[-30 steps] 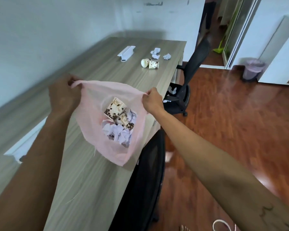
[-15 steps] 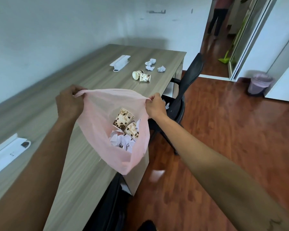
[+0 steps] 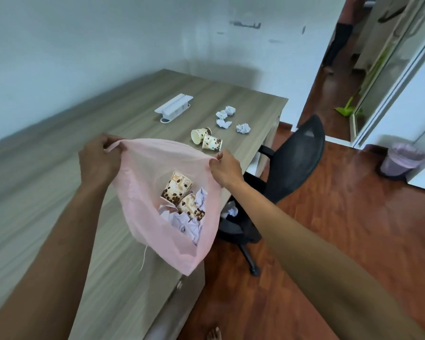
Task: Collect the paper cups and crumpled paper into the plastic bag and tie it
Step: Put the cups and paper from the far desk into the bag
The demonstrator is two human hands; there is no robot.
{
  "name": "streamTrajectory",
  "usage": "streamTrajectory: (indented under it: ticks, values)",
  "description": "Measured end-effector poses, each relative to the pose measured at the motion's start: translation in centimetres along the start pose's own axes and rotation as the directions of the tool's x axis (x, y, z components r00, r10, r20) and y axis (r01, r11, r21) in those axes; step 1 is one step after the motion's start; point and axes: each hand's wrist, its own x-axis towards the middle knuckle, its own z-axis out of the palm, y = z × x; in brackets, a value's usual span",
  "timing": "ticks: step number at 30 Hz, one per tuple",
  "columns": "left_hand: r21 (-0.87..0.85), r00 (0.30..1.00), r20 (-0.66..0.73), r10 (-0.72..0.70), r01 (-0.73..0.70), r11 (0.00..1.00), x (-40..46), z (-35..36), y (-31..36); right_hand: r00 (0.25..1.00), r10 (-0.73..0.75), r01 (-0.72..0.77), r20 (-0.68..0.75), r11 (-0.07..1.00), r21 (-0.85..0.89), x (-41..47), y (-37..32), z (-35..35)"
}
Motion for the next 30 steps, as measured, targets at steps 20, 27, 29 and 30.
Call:
streamTrajectory:
  ticks: [20,27,29,30]
  values:
    - [0.405,0.966,0.052,-0.255,0.213,0.889,15.2,16.0,0.4,0.954,-0.031,0.063,0.299,0.993,-0.097,29.8,0.2,0.5]
    - [0.375,0.912,-0.205,-0.356,0.409,0.832,16.4,17.8,1.2,0.935,-0.109,0.138,0.338,0.988,-0.064,36.8,0.0,2.2]
    - [0.331,0.892,-0.304,-0.334,0.428,0.841,17.0,18.0,1.3,0.932,-0.151,0.168,0.33,0.985,-0.025,38.1,-0.1,3.0]
    - [0.31,0.886,-0.337,-0.319,0.424,0.851,17.5,18.1,1.3,0.934,-0.163,0.173,0.318,0.985,-0.004,38.7,-0.1,3.3]
